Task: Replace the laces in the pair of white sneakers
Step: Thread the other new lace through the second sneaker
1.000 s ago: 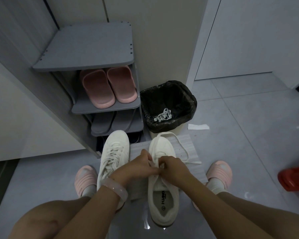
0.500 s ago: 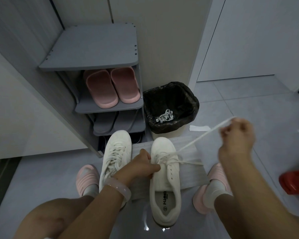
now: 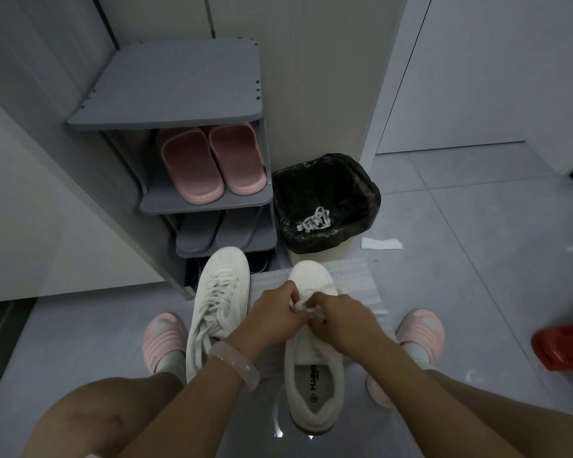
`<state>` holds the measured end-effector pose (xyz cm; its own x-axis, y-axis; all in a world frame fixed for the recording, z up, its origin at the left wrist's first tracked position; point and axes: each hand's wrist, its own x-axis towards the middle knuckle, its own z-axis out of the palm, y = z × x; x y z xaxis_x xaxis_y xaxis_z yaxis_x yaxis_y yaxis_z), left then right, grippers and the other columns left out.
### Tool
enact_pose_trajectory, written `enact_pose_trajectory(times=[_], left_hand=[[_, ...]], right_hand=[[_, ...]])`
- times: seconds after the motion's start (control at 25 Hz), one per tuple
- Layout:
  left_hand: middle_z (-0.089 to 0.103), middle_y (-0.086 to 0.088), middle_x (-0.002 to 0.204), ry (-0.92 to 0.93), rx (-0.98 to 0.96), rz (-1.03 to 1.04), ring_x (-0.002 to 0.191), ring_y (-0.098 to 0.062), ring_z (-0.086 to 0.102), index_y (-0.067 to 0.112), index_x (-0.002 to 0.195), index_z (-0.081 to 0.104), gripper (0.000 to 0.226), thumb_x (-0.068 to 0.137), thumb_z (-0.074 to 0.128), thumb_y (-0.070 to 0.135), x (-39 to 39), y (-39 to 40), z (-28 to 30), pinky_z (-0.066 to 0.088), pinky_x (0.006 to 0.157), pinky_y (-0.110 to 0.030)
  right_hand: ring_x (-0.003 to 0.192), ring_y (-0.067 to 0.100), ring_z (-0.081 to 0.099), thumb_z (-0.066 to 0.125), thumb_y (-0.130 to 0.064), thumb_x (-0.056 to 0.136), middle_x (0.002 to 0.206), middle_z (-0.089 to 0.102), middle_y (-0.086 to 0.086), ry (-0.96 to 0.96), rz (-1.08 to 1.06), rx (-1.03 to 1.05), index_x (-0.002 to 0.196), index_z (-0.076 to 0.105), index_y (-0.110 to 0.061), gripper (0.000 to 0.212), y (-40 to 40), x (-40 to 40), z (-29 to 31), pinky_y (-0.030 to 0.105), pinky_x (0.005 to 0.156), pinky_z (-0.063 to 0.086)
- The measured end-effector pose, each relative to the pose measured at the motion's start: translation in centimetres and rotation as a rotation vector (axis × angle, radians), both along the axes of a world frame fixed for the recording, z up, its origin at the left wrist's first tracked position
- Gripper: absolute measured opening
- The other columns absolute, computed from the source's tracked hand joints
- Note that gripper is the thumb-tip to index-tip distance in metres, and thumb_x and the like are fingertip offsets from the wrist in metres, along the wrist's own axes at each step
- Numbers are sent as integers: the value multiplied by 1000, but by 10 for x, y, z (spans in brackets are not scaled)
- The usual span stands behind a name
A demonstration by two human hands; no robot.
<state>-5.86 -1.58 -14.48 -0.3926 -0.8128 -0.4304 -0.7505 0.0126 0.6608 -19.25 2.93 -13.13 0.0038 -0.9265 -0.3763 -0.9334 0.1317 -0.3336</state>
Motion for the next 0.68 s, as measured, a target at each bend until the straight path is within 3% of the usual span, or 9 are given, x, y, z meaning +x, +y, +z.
enact_pose_trajectory(times=[0.2,0.32,0.4,0.56,0.68], left_hand=[[55,0,77,70,99,78,67,-15,54,14,97,42,21,86,59,20,3,-3,1,47,66,-30],[54,1,75,80,120,74,62,-13,52,14,96,42,18,86,57,16,6,-4,1,47,64,-28],[55,2,76,74,140,67,64,-13,54,14,96,44,16,86,56,17,7,-4,0,48,66,-28],[56,4,78,60,152,56,71,-15,57,21,83,48,10,84,57,19,5,-4,1,52,75,-35],[58,2,77,76,123,18,68,-17,59,21,86,47,11,85,57,17,4,-2,3,53,72,-35]], right_hand=[[85,24,59,39,-22,97,95,63,7,-35,-79,-224,107,54,-14,20,0,9,-10,27,65,37],[70,26,50,44,-12,93,75,56,10,-89,-520,-469,97,57,-8,14,-8,-32,17,28,61,31],[68,26,45,49,-13,92,75,54,9,-146,-807,-569,92,60,-6,13,-13,-66,40,28,56,29],[68,23,46,51,-19,91,75,55,6,-140,-725,-425,89,61,-10,14,-9,-63,39,28,55,30],[71,17,48,50,-18,92,81,58,3,-275,-738,-485,92,61,-9,14,-11,-57,34,27,60,32]])
